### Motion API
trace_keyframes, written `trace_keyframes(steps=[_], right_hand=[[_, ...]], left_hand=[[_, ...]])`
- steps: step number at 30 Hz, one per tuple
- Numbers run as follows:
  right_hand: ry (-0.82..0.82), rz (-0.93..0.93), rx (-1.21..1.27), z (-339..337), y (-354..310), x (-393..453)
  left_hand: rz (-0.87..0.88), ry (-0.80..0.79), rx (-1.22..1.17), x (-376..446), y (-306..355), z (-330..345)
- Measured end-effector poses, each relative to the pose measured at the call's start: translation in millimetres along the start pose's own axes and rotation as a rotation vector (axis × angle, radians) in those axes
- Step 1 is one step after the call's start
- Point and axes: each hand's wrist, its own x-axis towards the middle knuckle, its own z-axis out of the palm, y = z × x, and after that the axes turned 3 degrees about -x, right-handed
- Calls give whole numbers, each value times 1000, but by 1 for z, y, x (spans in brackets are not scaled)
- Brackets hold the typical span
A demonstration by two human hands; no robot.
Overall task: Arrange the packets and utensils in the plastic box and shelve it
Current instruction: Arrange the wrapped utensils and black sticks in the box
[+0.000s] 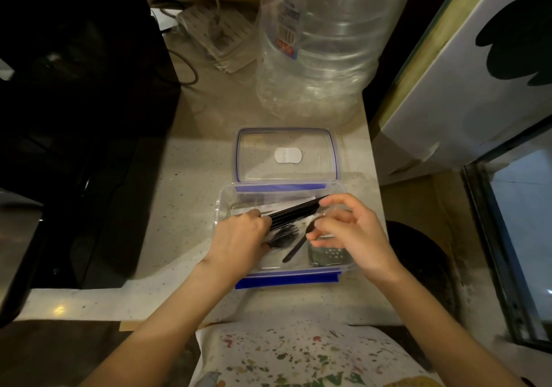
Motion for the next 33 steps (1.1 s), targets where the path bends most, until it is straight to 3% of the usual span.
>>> trace_keyframes(steps=[7, 11, 16, 21, 25, 33], right_hand=[[-58, -180, -657, -5, -3, 4], [-185, -228, -933, -16, -15, 7], [-189, -216, -741, -18, -20, 14], [-164, -318, -768, -2, -1, 17], [-109, -427, -936, 1, 10, 18], [-106, -383, -810, 4, 15, 17]], left_hand=[[6, -8, -9, 1, -1, 3], [27, 3, -34, 0, -2, 5], [27, 19, -166, -3, -4, 2], [106, -12, -353, 0, -6, -8], [109, -54, -531, -2, -8, -11], [29, -153, -788, -5, -9, -13]])
